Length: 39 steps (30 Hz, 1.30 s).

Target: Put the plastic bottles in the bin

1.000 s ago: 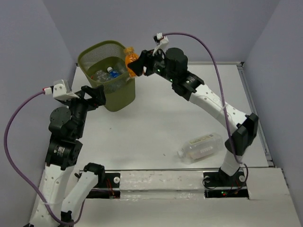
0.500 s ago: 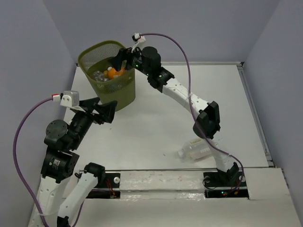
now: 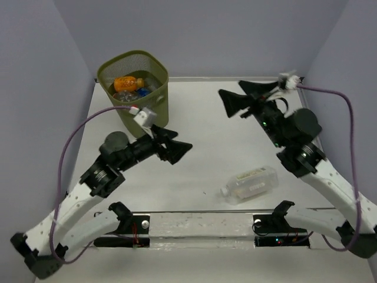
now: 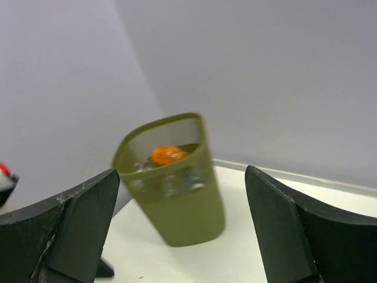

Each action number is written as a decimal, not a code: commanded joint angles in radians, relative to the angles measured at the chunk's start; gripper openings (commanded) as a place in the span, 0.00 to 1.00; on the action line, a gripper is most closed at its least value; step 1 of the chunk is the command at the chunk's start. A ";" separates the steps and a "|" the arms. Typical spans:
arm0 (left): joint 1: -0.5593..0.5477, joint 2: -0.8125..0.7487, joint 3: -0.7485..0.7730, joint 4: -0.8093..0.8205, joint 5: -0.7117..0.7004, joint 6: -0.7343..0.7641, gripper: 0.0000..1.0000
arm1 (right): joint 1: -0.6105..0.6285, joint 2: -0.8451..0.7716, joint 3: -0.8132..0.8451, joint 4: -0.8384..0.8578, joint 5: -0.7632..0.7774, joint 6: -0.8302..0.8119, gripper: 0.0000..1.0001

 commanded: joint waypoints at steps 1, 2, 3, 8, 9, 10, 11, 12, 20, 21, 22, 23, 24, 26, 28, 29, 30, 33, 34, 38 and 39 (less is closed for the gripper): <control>-0.376 0.236 0.029 0.116 -0.299 0.043 0.99 | -0.012 -0.299 -0.282 -0.037 0.285 -0.009 0.93; -0.433 0.286 0.069 0.116 -0.403 0.071 0.99 | -0.012 -0.349 -0.314 -0.078 0.308 0.004 0.93; -0.523 0.341 0.092 0.119 -0.436 0.092 0.99 | -0.012 -0.393 -0.360 -0.100 0.355 0.011 0.92; -0.655 0.696 0.250 0.128 -0.499 0.262 0.99 | -0.012 -0.573 -0.412 -0.269 0.446 0.033 0.92; -0.662 0.742 0.271 0.130 -0.498 0.273 0.99 | -0.012 -0.588 -0.415 -0.286 0.451 0.033 0.92; -0.671 0.829 0.299 0.127 -0.493 0.283 0.99 | -0.012 -0.602 -0.420 -0.302 0.457 0.031 0.92; -0.676 0.866 0.349 0.124 -0.479 0.296 0.99 | -0.012 -0.625 -0.423 -0.315 0.457 0.034 0.92; -0.679 0.904 0.374 0.113 -0.476 0.301 0.99 | -0.012 -0.634 -0.425 -0.321 0.457 0.036 0.92; -0.681 1.185 0.588 0.039 -0.527 0.355 0.99 | -0.012 -0.690 -0.444 -0.350 0.442 0.031 0.91; -0.681 1.205 0.594 0.039 -0.536 0.356 0.99 | -0.012 -0.691 -0.448 -0.349 0.439 0.033 0.91; -0.681 1.242 0.600 0.039 -0.533 0.361 0.99 | -0.012 -0.699 -0.449 -0.349 0.427 0.034 0.91; -0.681 1.257 0.606 0.039 -0.531 0.359 0.99 | -0.012 -0.702 -0.449 -0.350 0.420 0.034 0.91; -0.681 1.271 0.606 0.039 -0.525 0.356 0.99 | -0.012 -0.702 -0.451 -0.350 0.416 0.034 0.91; -0.684 1.293 0.595 0.039 -0.516 0.343 0.99 | -0.012 -0.703 -0.452 -0.350 0.408 0.030 0.91; -0.688 1.293 0.580 0.039 -0.508 0.332 0.99 | -0.012 -0.703 -0.452 -0.352 0.397 0.030 0.91; -0.691 1.290 0.562 0.039 -0.508 0.329 0.99 | -0.012 -0.703 -0.452 -0.350 0.391 0.030 0.91; -0.696 1.285 0.553 0.039 -0.511 0.320 0.99 | -0.012 -0.703 -0.452 -0.350 0.388 0.031 0.91; -0.718 1.278 0.517 0.048 -0.528 0.297 0.99 | -0.012 -0.702 -0.454 -0.349 0.373 0.033 0.91; -0.730 1.276 0.502 0.051 -0.536 0.290 0.99 | -0.012 -0.700 -0.458 -0.349 0.368 0.031 0.91; -0.744 1.285 0.474 0.065 -0.577 0.270 0.99 | -0.012 -0.694 -0.464 -0.347 0.353 0.033 0.91; -0.744 1.293 0.480 0.058 -0.585 0.270 0.99 | -0.012 -0.685 -0.463 -0.344 0.344 0.033 0.91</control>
